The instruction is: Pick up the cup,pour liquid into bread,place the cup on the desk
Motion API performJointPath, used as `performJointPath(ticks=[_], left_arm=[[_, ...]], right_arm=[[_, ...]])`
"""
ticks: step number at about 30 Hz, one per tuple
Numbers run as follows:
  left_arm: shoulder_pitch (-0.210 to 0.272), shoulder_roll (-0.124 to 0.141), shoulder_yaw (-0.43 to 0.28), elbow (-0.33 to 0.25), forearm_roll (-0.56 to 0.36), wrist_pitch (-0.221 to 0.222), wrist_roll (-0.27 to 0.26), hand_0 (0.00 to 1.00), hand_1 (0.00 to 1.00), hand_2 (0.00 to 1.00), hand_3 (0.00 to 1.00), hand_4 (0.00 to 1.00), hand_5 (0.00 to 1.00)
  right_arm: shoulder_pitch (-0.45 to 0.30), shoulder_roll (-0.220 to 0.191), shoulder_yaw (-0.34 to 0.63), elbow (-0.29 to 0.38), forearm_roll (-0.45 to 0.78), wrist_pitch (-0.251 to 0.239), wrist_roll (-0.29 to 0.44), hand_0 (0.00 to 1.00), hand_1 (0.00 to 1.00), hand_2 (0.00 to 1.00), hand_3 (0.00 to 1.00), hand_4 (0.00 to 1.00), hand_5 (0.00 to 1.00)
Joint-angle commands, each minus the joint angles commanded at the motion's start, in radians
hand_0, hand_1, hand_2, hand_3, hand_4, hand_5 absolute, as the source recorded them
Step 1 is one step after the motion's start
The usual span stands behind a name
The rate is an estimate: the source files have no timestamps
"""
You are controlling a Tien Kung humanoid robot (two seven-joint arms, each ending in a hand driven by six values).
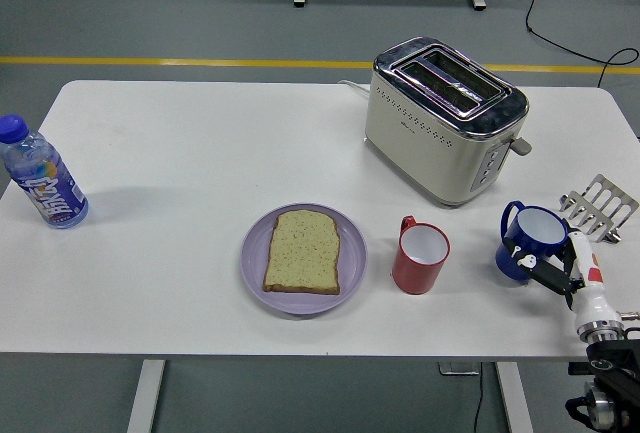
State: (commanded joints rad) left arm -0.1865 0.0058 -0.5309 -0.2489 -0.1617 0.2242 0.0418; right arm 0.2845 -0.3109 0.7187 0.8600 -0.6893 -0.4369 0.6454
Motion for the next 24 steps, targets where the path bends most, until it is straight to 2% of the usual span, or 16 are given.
performJointPath(ticks=[16, 24], left_arm=[[-0.001, 0.001, 0.004, 0.000, -0.005, -0.001, -0.001, 0.690, 0.756, 0.773, 0.611, 0.396, 0.998], [-0.005, 0.002, 0.012, -0.001, -0.019, -0.002, -0.004, 0.690, 0.756, 0.773, 0.611, 0.396, 0.998]], right_arm=[[0.034, 0.000, -0.079, -0.024, -0.015, 0.018, 0.000, 0.512, 0.404, 0.514, 0.529, 0.628, 0.002], [0.037, 0.002, -0.078, -0.034, -0.029, 0.025, 0.000, 0.513, 0.406, 0.513, 0.530, 0.626, 0.002]])
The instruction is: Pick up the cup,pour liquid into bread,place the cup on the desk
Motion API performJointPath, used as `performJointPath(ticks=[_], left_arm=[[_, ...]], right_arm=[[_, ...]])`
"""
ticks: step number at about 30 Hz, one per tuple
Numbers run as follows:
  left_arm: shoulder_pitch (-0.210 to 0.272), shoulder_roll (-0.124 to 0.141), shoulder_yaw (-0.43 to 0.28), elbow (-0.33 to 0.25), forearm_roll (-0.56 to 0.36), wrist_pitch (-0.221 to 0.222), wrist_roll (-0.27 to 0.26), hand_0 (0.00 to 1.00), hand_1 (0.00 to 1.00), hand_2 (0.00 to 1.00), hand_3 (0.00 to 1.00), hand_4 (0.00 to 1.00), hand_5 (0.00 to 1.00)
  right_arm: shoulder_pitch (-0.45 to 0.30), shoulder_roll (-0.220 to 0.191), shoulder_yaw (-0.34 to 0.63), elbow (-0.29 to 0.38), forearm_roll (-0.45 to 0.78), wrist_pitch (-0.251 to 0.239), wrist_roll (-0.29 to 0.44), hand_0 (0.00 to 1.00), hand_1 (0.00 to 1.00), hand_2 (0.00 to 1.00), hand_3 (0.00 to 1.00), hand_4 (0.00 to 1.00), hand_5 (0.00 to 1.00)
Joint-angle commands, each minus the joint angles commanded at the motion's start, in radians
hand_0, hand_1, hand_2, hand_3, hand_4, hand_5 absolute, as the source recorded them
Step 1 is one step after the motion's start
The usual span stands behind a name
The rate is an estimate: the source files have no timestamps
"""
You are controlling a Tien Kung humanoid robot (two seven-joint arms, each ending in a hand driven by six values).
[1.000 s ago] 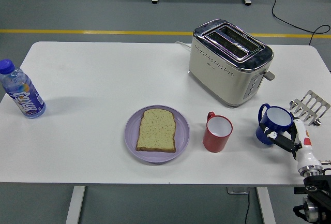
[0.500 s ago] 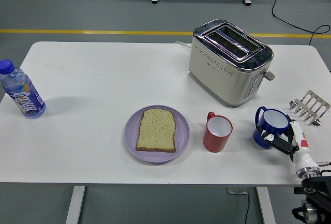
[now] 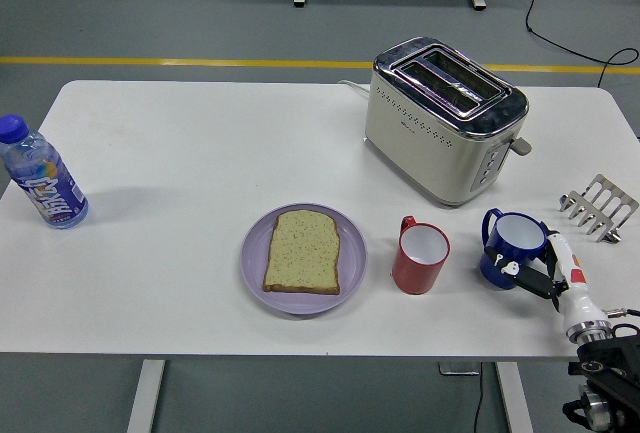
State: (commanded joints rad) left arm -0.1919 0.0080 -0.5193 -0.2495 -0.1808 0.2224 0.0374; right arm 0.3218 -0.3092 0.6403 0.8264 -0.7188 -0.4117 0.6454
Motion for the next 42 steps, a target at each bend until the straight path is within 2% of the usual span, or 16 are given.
performJointPath(ticks=[25, 42], left_arm=[[-0.003, 0.004, 0.009, -0.001, -0.014, -0.001, -0.004, 0.690, 0.756, 0.773, 0.611, 0.396, 0.998], [0.001, 0.005, 0.009, -0.002, -0.011, 0.000, -0.003, 0.690, 0.756, 0.773, 0.611, 0.396, 0.998]], right_arm=[[0.008, 0.006, -0.016, -0.028, -0.014, 0.002, 0.000, 0.519, 0.411, 0.518, 0.531, 0.624, 0.002], [0.000, 0.004, -0.013, -0.024, -0.030, 0.001, 0.000, 0.509, 0.415, 0.523, 0.535, 0.629, 0.002]])
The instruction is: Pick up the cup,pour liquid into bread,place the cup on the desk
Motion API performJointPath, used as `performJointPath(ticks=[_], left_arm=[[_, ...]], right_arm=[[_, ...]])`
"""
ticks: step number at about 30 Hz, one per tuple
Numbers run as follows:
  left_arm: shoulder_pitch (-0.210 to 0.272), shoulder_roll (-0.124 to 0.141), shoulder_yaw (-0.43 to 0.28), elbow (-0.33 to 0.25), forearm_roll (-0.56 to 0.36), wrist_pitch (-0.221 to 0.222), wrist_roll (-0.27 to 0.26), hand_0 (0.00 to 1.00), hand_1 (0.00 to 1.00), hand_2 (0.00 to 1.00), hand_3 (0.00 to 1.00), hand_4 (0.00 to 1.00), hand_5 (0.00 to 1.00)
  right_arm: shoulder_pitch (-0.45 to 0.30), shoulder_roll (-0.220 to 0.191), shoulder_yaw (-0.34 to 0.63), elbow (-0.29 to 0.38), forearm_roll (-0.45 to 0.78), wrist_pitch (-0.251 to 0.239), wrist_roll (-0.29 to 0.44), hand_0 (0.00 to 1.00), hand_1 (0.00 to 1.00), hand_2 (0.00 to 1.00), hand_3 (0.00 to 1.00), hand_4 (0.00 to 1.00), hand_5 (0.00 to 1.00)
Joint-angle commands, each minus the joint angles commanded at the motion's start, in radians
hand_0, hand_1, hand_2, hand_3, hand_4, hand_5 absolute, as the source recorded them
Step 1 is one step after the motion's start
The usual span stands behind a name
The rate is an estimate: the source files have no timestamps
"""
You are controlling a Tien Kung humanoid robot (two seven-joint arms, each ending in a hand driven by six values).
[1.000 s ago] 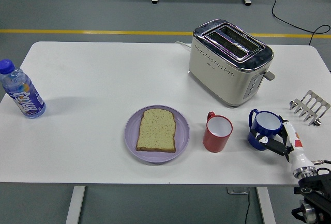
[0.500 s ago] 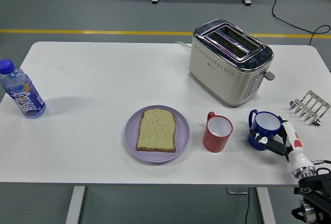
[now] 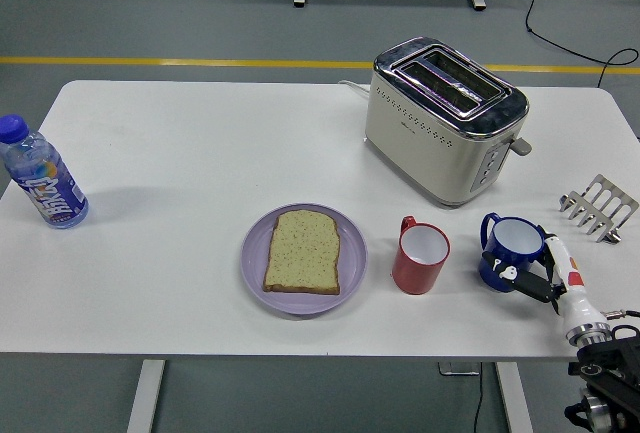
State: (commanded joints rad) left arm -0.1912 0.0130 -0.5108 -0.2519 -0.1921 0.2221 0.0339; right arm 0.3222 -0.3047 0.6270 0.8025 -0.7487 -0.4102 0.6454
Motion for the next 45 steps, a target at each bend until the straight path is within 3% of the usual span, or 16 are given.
performJointPath(ticks=[31, 32, 37, 38, 45], left_arm=[[0.010, 0.007, -0.002, -0.002, 0.004, 0.000, 0.000, 0.690, 0.756, 0.773, 0.611, 0.396, 0.998], [0.009, 0.008, 0.000, -0.002, 0.001, 0.000, 0.000, 0.690, 0.756, 0.773, 0.611, 0.396, 0.998], [0.008, 0.009, 0.005, -0.002, -0.008, -0.001, -0.003, 0.690, 0.756, 0.773, 0.611, 0.396, 0.998], [0.008, 0.009, 0.005, -0.002, -0.009, -0.001, -0.004, 0.690, 0.756, 0.773, 0.611, 0.396, 0.998], [0.007, 0.009, 0.008, -0.001, -0.012, -0.002, -0.005, 0.690, 0.756, 0.773, 0.611, 0.396, 0.998]], right_arm=[[-0.018, 0.007, 0.018, -0.010, -0.040, 0.003, 0.000, 0.481, 0.450, 0.557, 0.572, 0.644, 0.002], [-0.019, 0.008, 0.026, -0.011, -0.047, 0.002, 0.000, 0.550, 0.468, 0.600, 0.592, 0.659, 0.002], [-0.020, 0.009, 0.032, -0.012, -0.054, 0.005, 0.000, 0.550, 0.468, 0.600, 0.592, 0.659, 0.002], [-0.019, 0.009, 0.030, -0.011, -0.055, 0.005, 0.000, 0.604, 0.511, 0.646, 0.652, 0.675, 0.002], [-0.018, 0.009, 0.029, -0.010, -0.055, 0.005, 0.000, 0.637, 0.529, 0.664, 0.688, 0.689, 0.002]])
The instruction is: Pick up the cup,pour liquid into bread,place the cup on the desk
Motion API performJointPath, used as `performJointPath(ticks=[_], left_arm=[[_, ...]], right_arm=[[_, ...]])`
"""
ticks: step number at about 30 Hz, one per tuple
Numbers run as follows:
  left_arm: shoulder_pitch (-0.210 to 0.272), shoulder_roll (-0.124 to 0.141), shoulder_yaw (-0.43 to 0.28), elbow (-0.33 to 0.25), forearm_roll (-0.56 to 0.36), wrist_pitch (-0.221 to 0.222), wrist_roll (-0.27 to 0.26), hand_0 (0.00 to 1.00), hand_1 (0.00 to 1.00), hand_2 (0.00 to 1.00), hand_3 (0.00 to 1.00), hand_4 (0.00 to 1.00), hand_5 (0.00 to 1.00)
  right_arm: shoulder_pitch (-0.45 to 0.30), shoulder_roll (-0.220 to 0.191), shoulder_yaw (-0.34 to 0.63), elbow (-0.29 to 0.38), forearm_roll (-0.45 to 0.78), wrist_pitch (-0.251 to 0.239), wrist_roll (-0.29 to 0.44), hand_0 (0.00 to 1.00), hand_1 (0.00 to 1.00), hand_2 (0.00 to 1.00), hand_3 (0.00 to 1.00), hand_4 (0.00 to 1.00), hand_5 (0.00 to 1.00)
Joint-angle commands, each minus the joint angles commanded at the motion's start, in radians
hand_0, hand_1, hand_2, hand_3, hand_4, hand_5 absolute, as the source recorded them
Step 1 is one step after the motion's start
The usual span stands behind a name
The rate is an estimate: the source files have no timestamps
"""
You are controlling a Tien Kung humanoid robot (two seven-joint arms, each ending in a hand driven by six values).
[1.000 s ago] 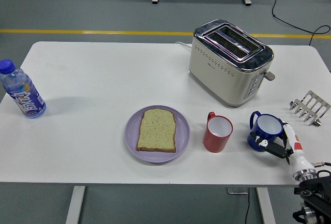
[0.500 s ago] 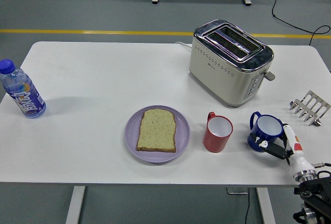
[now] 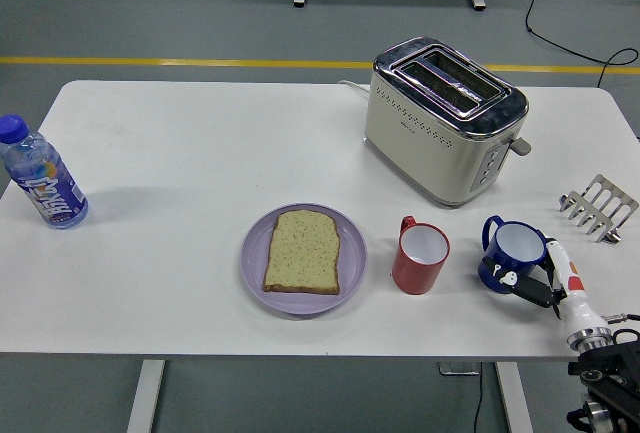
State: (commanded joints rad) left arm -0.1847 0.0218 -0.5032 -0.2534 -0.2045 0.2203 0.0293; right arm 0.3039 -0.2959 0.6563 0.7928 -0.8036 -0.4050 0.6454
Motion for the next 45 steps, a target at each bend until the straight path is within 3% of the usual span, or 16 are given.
performJointPath(ticks=[10, 11, 23, 24, 34, 35, 45], left_arm=[[-0.002, 0.001, 0.006, 0.000, -0.007, -0.001, -0.002, 0.690, 0.756, 0.773, 0.611, 0.396, 0.998], [-0.002, 0.002, 0.006, 0.000, -0.008, -0.001, -0.003, 0.690, 0.756, 0.773, 0.611, 0.396, 0.998], [-0.003, 0.002, 0.009, 0.000, -0.013, -0.003, -0.004, 0.690, 0.756, 0.773, 0.611, 0.396, 0.998], [-0.003, 0.002, 0.009, 0.000, -0.014, -0.003, -0.004, 0.690, 0.756, 0.773, 0.611, 0.396, 0.998], [-0.007, 0.005, 0.015, 0.000, -0.024, -0.004, -0.010, 0.690, 0.756, 0.773, 0.611, 0.396, 0.998], [-0.007, 0.005, 0.015, 0.000, -0.024, -0.004, -0.011, 0.690, 0.756, 0.773, 0.611, 0.396, 0.998], [-0.007, 0.004, 0.013, 0.000, -0.023, -0.002, -0.011, 0.690, 0.756, 0.773, 0.611, 0.396, 0.998]], right_arm=[[0.001, -0.001, 0.002, 0.003, 0.000, -0.004, 0.000, 0.659, 0.542, 0.676, 0.708, 0.704, 0.002], [0.001, -0.001, 0.002, 0.003, 0.000, -0.005, 0.000, 0.736, 0.605, 0.722, 0.752, 0.720, 0.002], [0.004, -0.001, 0.004, 0.005, -0.001, -0.010, 0.000, 0.749, 0.616, 0.744, 0.765, 0.735, 0.002], [0.004, 0.000, 0.003, 0.005, -0.001, -0.011, 0.000, 0.788, 0.645, 0.771, 0.824, 0.762, 0.002], [0.006, 0.000, 0.004, 0.005, -0.010, -0.002, 0.000, 0.832, 0.668, 0.806, 0.850, 0.795, 0.002], [0.006, 0.000, 0.005, 0.005, -0.010, -0.001, 0.000, 0.857, 0.702, 0.846, 0.916, 0.814, 0.002], [-0.001, -0.004, 0.021, 0.011, -0.042, 0.018, 0.000, 0.891, 0.733, 0.882, 0.947, 0.828, 0.002]])
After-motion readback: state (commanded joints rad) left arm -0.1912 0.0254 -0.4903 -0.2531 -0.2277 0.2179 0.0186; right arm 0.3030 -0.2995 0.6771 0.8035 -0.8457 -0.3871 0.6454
